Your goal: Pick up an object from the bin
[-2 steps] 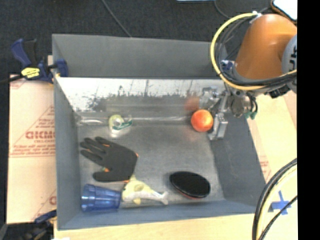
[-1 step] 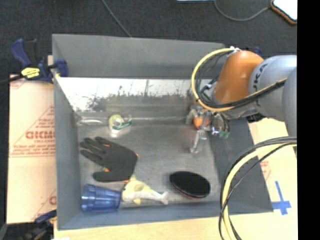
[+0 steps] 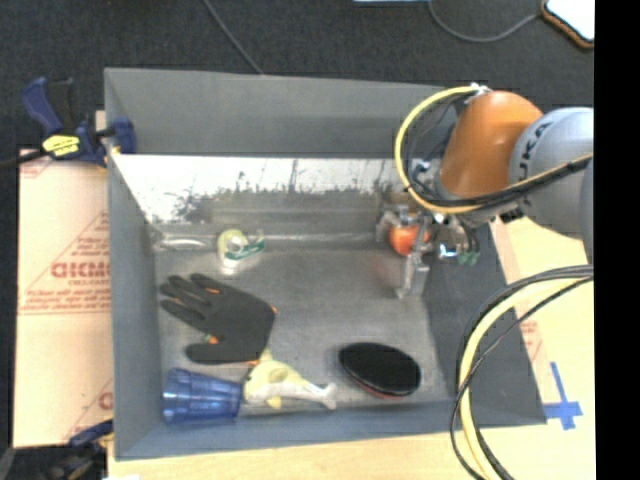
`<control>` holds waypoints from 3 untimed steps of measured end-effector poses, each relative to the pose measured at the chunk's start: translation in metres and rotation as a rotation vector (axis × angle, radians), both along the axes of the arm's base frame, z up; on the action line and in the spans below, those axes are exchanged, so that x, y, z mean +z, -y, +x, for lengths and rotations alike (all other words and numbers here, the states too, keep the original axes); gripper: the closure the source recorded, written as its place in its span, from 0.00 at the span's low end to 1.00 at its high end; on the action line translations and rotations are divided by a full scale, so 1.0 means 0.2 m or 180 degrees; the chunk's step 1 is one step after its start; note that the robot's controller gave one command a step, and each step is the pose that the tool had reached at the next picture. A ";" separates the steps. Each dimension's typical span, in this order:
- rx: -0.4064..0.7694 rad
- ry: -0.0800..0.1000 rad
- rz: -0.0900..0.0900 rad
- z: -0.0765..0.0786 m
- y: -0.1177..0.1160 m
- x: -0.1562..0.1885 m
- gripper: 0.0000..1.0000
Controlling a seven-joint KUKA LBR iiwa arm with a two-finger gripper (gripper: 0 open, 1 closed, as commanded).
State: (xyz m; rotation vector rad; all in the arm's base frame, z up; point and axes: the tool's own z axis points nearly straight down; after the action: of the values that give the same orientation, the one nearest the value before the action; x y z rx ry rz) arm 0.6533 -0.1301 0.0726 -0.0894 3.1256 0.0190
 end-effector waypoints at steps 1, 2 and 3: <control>-0.0758 0.0001 0.0008 -0.13 -0.23 0.14 0.00; -0.0134 0.0035 -0.0009 -0.03 -0.14 -0.01 0.00; -0.1545 0.0012 0.0091 -0.08 0.08 0.00 1.00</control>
Offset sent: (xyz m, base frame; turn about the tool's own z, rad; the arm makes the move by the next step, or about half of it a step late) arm -0.0074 0.0294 -0.0026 0.0403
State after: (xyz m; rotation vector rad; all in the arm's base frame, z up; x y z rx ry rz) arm 0.6376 -0.1451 0.0730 0.6629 3.0483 0.0569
